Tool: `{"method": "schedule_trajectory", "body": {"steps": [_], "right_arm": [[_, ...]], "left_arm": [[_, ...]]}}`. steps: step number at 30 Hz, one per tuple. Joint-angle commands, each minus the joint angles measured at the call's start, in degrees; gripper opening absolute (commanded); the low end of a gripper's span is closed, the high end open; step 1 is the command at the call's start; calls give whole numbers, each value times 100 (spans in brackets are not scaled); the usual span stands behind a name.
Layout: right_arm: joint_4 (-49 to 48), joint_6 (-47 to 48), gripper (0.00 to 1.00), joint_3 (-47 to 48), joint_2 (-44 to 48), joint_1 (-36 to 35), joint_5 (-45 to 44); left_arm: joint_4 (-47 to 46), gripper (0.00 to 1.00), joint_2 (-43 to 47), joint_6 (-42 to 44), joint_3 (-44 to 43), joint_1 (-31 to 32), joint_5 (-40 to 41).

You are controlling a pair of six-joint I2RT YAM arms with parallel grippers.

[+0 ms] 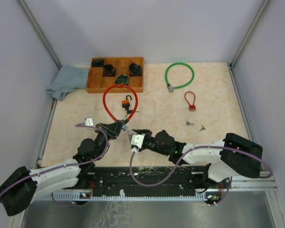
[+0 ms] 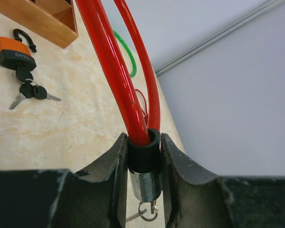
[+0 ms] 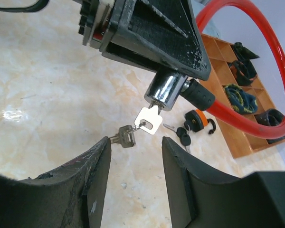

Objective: Unlock with the key

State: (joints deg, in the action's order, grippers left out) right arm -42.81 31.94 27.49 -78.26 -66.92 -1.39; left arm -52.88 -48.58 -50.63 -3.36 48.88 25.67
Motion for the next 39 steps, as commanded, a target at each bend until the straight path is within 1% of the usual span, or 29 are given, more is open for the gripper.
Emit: {"method": "schedule_trajectory", "body": {"steps": [1, 6, 13, 16, 19, 23, 27, 31, 33, 35, 39], "right_arm": [[-918, 196, 46, 262, -173, -80, -363], [-1364, 259, 43, 211, -298, -120, -417], [-1583, 248, 37, 224, -475, -137, -446], [-1729, 62, 31, 211, -510, -137, -494], [-1788, -204, 23, 220, -542, -127, -629], [-1853, -1054, 18, 195, -477, 47, -562], [-1967, -2197, 12, 57, -252, 408, -138], [-1998, -3541, 7, -30, 8, 955, 695], [-2136, -4292, 5, -46, 82, 1278, 1269], [-2290, -4840, 1, -62, 127, 1515, 1614], [-1824, -4944, 0, 152, 256, 1567, 2019]], "left_arm": [[-311, 0, 161, -101, -130, 26, -28], [-325, 0, 52, -340, -105, 32, -73], [-421, 0, 34, -422, -97, 63, -84], [-497, 0, 66, -462, -52, 78, -127], [-736, 0, 83, -502, 69, 92, -169], [-1259, 0, 87, -407, 225, 94, -348], [-1730, 0, 80, -278, 352, 103, -531], [-2279, 0, 37, 31, 452, 107, -844], [-2544, 0, -4, 236, 475, 106, -1015], [-2739, 0, -53, 410, 493, 111, -1123], [-2835, 0, -107, 563, 479, 105, -1065]]}}
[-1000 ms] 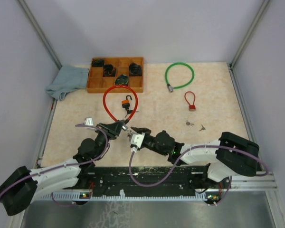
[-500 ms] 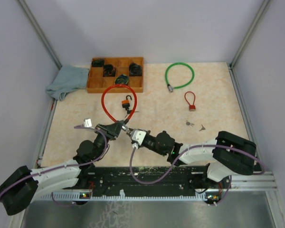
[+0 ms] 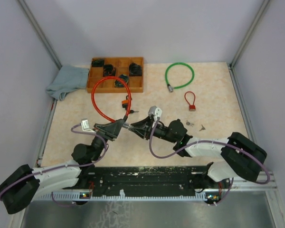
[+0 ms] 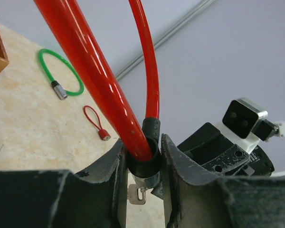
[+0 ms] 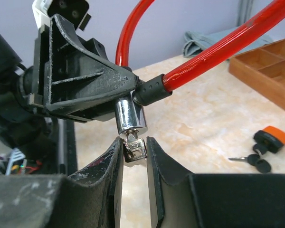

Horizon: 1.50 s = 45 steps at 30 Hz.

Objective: Unlock with the key

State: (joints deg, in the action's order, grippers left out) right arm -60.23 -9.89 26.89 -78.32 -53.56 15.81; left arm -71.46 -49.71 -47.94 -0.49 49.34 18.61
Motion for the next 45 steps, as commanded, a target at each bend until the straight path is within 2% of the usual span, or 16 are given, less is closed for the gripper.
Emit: {"method": "schedule_trajectory", "body": {"steps": [1, 3, 13, 17, 18, 20, 21, 23, 26, 35, 45], "right_arm": [[21, -764, 0, 255, 300, 232, 336], [77, -909, 0, 250, 340, 266, 438], [-209, -2770, 0, 390, 32, 833, 1327], [-297, -2691, 0, 370, 25, 865, 1445], [-308, -2579, 2, 313, 91, 866, 1444], [-287, -2379, 21, 257, 265, 868, 1530], [-228, -2312, 28, 255, 324, 873, 1652], [-44, -2062, 34, 282, 425, 880, 1868], [97, -1941, 39, 304, 482, 904, 1954], [-30, -2015, 39, 588, 123, 909, 2286], [-361, -2223, 33, 739, -328, 911, 2678]], "left_arm": [[-983, 0, -1, 322, 186, 65, -318], [-1018, 0, -24, 435, 161, 64, -288], [-1505, 0, -98, 931, 149, 60, -542], [-1459, 0, -78, 988, 146, 65, -512], [-1434, 0, -83, 1007, 146, 63, -460], [-1428, 0, -87, 1064, 163, 64, -337], [-1445, 0, -83, 1106, 171, 63, -304], [-1441, 0, -74, 1228, 160, 54, -313], [-1433, 0, -106, 1503, 85, 60, -493], [-1576, 0, -163, 1495, 17, 53, -734], [-1919, 0, -460, 1228, -49, 53, -953]]}}
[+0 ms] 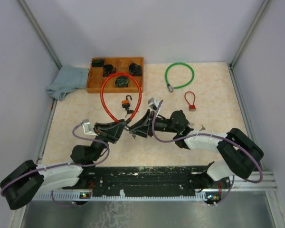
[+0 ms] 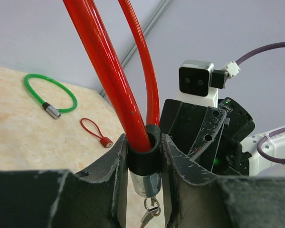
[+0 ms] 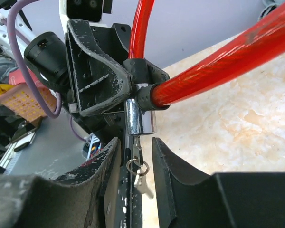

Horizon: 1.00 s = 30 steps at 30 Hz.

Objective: Unlock with the key

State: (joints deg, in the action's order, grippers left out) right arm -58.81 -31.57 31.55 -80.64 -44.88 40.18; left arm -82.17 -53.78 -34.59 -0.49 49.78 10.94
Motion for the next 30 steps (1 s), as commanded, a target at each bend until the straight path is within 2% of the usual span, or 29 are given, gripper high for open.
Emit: {"method": "schedule_trajectory", "body": {"steps": [1, 4, 8, 9, 13, 17, 20, 23, 26, 30], "right_arm": [[-550, -80, 31, 266, -119, 41, 276], [-656, -149, 22, 260, -173, 41, 411], [-856, -249, 2, 179, -198, 41, 562], [-920, -258, 0, 138, -193, 39, 599], [-868, -200, 0, 31, -161, 45, 690], [184, 421, 0, 3, 49, 45, 400], [12, 358, 0, -66, 128, 48, 736], [316, 498, 0, -70, 186, 43, 932], [79, 304, 0, -122, 37, 48, 1392], [-1183, -618, 0, -355, -346, 109, 1915]], "left_arm": [[-899, 0, -91, -128, -48, 7, -181], [-1005, 0, -165, -162, -40, 11, -142], [-1106, 0, -220, -211, -9, 9, 63], [-1164, 0, -234, -214, 9, 6, 121], [-1556, 0, -272, -134, 98, 10, 543], [-1690, 0, -196, 47, 148, 7, 941], [-1699, 0, -186, 119, 161, 10, 1212], [-1840, 0, -190, 281, 232, 9, 1567], [-1943, 0, -193, 561, 258, 8, 1793], [-2040, 0, -101, 981, 314, -8, 1973]]}}
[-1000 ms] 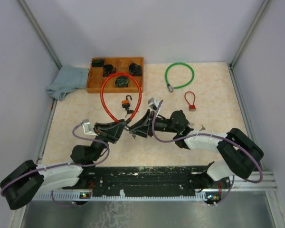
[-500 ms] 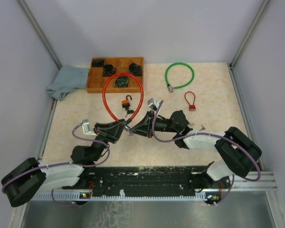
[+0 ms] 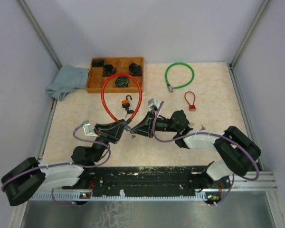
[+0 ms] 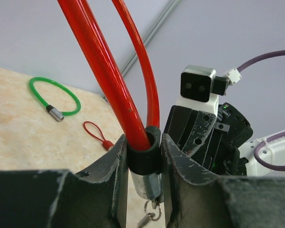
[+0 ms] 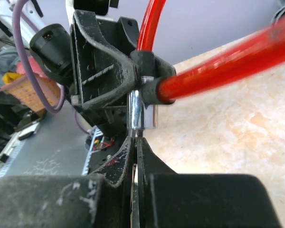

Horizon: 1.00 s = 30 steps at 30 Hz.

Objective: Unlock with the key

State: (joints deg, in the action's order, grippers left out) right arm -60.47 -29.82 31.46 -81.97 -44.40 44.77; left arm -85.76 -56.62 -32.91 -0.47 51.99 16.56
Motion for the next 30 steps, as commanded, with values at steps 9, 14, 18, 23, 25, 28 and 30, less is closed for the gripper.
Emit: {"method": "schedule_trajectory", "body": {"steps": [9, 14, 18, 23, 25, 28, 30], "right_arm": [[-602, -462, 0, -659, 14, 197, 1330], [1711, 650, 0, -373, 406, 273, 693], [2223, 573, 0, -488, 561, 562, 222], [2933, 677, 0, -556, 750, 785, -462], [3082, 616, 0, -534, 738, 932, -612], [3379, 452, 0, -505, 672, 1205, -882], [3702, 453, 0, -457, 665, 1328, -1219]], "left_arm": [[-1399, 0, 667, 994, 400, -357, 1773], [-1083, 0, 666, 650, 484, -357, 1996], [986, 0, 1138, -190, 298, -357, 2101], [3265, 0, 1719, -996, 63, -365, 1961], [3765, 0, 1788, -1129, -42, -362, 1811], [4525, 0, 1730, -1428, -225, -365, 1592], [4551, 0, 1672, -1553, -146, -358, 1492]]}}
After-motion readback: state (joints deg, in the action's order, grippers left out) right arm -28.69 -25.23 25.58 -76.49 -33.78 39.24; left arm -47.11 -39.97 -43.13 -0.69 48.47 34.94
